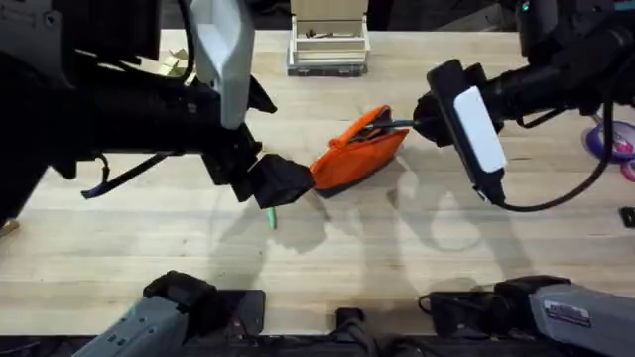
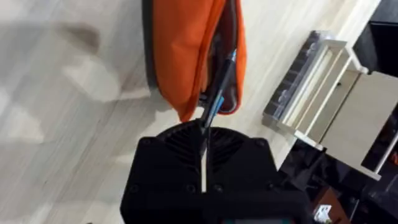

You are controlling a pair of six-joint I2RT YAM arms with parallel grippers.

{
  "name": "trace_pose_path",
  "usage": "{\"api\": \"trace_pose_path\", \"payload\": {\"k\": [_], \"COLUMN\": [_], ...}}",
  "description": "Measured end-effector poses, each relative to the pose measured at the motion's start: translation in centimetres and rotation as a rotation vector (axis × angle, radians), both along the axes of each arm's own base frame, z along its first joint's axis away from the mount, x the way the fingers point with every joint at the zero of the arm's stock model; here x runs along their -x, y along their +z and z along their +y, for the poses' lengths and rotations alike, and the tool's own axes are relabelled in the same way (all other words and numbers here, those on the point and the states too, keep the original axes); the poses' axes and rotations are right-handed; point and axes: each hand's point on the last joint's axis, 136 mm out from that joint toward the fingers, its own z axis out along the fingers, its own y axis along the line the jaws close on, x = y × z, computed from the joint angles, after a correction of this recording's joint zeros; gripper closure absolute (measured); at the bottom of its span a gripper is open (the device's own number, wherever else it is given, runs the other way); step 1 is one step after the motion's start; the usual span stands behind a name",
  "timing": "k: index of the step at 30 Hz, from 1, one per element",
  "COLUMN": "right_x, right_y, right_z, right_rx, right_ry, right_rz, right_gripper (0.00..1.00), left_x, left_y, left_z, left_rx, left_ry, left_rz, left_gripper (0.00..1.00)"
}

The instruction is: Unzip the bag, pick up the pens from the table one at a time and place them inside, then zip the bag closed.

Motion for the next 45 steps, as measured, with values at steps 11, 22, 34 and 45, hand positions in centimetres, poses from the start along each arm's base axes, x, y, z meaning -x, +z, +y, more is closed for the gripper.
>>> {"api": "trace_pose_path", "payload": {"k": [11,22,34,45], "right_x": [-0.7,-1.8,-3.2,-3.1], "right_y": [-1.1,-3.1,-4.5,-3.5], "right_z": [1.0,2.1,2.8,3.1], "right_rx": [-0.045,-0.093,-0.123,-0.165], "right_ry": [0.024,0.048,0.061,0.059], "right_rz": [0.031,0.075,0.073,0.067], "right_gripper": [0.967,0.968,0.968,0.968], "left_x": [0.0,-0.4,-0.4,-0.4], "left_y": [0.0,0.3,0.3,0.3], "left_z": [0.0,-0.1,-0.1,-0.1], "left_rx": [0.000,0.007,0.007,0.007], "left_ry": [0.000,0.000,0.000,0.000], "left_rz": [-0.001,-0.021,-0.021,-0.022], "left_gripper": [0.007,0.007,0.007,0.007]}}
